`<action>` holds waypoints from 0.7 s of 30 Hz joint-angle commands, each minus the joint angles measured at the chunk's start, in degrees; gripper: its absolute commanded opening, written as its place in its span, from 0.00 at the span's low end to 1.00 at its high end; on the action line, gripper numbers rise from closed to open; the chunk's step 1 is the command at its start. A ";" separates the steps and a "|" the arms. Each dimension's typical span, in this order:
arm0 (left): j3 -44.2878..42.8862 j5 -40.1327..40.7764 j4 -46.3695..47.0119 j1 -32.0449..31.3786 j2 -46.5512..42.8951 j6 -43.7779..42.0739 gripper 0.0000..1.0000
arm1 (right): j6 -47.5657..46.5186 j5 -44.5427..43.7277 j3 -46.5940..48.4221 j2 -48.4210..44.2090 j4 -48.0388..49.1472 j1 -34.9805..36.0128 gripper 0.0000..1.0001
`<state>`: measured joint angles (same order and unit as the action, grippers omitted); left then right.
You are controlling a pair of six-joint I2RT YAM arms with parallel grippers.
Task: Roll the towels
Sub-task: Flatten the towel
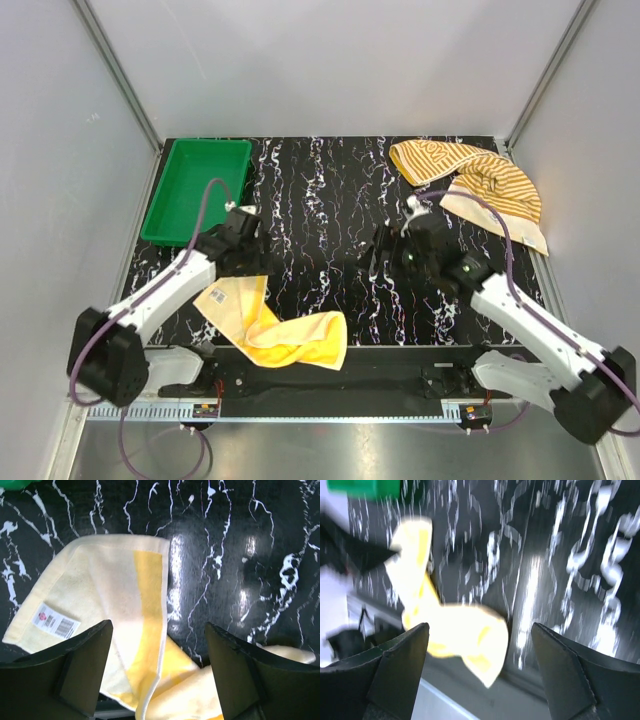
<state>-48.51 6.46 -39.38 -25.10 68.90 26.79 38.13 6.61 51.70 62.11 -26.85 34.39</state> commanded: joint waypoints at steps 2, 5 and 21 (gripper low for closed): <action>-4.92 9.26 3.86 -3.28 7.46 3.27 0.75 | 7.75 -2.75 -5.38 -9.01 -4.43 4.18 0.90; -6.15 10.67 5.80 -5.04 13.70 3.62 0.72 | 8.19 -3.27 -6.61 -11.30 -8.21 5.07 0.91; -5.90 10.33 15.03 -3.46 30.06 3.36 0.34 | 8.98 -2.13 -8.37 -8.85 -6.29 7.71 0.91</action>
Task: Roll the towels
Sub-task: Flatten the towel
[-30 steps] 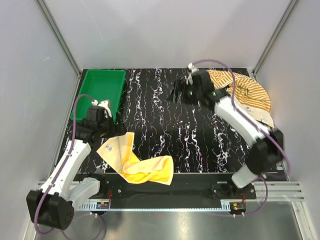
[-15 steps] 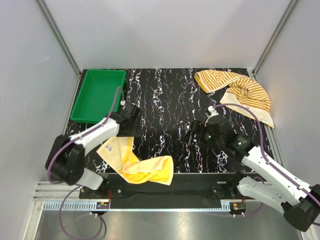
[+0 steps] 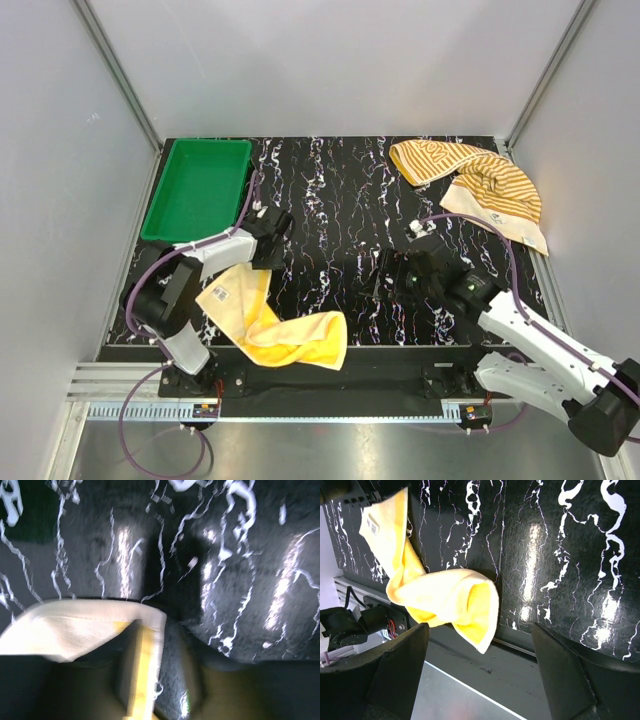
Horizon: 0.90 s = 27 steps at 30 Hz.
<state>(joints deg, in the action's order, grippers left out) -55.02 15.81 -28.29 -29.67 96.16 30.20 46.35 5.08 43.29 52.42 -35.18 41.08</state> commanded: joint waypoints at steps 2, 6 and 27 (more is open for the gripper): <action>1.67 0.27 5.52 1.63 3.33 -0.31 0.23 | 1.37 -0.42 -0.13 1.89 3.62 2.24 0.90; 3.61 -1.22 8.16 2.51 2.98 -1.28 0.00 | 3.74 -0.86 -0.13 9.07 8.19 7.42 0.82; 6.07 -3.68 10.80 3.74 0.52 -2.42 0.00 | 13.60 -3.33 9.88 37.92 20.85 22.03 0.54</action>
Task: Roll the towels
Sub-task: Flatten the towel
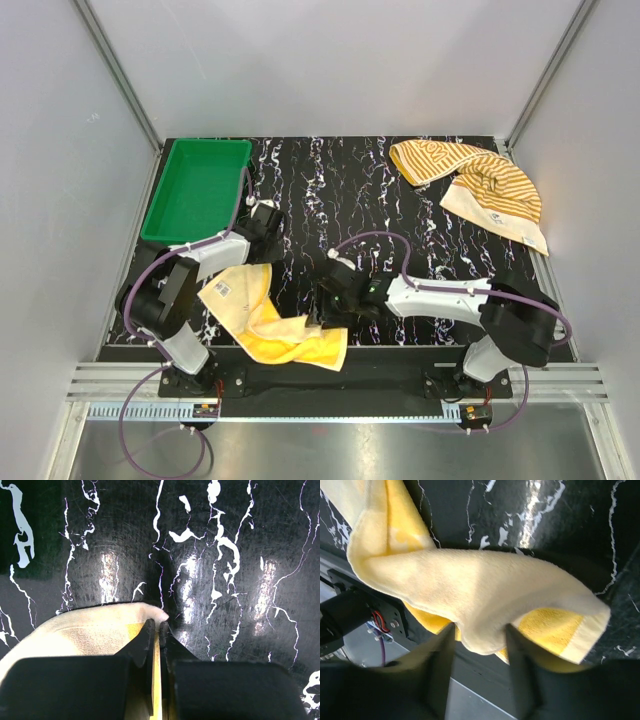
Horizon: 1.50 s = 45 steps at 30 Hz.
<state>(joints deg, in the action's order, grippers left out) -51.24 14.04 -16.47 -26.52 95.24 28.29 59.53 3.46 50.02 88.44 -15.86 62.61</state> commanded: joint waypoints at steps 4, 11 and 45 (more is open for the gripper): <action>2.46 -1.91 -0.93 0.60 1.44 -0.52 0.00 | 0.41 -1.53 3.24 3.58 1.27 0.50 0.33; 2.46 -2.18 -1.37 0.77 0.91 -0.17 0.00 | 0.33 -2.49 0.96 0.77 0.48 0.50 0.00; -21.34 0.11 -15.96 4.54 -1.47 2.21 0.00 | -29.01 -0.04 12.20 -2.50 -19.04 -43.26 0.00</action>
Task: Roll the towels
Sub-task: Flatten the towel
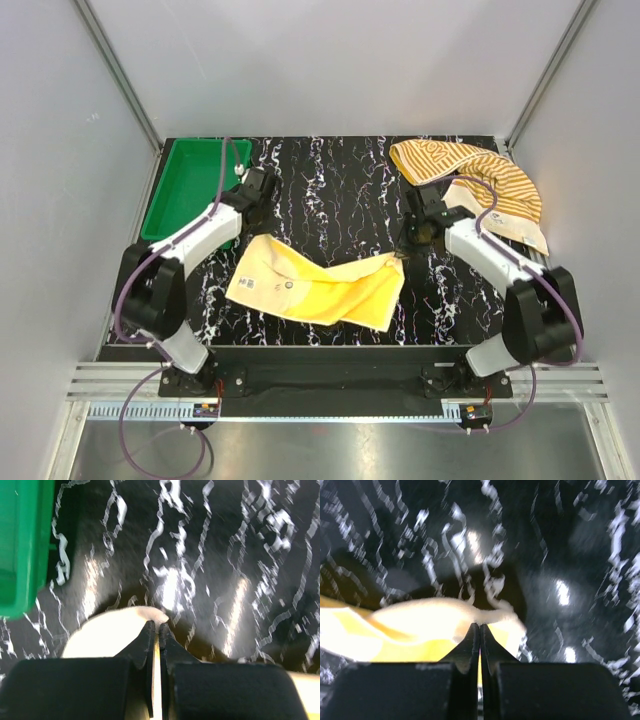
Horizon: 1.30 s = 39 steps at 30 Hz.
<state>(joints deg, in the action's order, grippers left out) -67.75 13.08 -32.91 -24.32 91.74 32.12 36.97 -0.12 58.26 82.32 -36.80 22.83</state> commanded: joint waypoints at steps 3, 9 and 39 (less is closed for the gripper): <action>-8.01 -1.46 0.47 6.10 6.59 -0.83 0.00 | -8.92 4.25 7.65 9.33 2.08 -7.97 0.00; -17.65 -4.03 0.13 10.78 15.63 -0.39 0.00 | -12.26 6.36 19.59 21.90 0.94 -12.63 0.33; 19.31 -12.55 13.57 5.77 -10.45 3.04 0.87 | -15.34 13.67 22.68 28.23 7.18 -0.59 0.32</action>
<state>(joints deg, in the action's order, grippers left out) -49.23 2.83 -26.41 -18.28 81.87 34.52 25.02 15.46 75.29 110.32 -28.91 22.72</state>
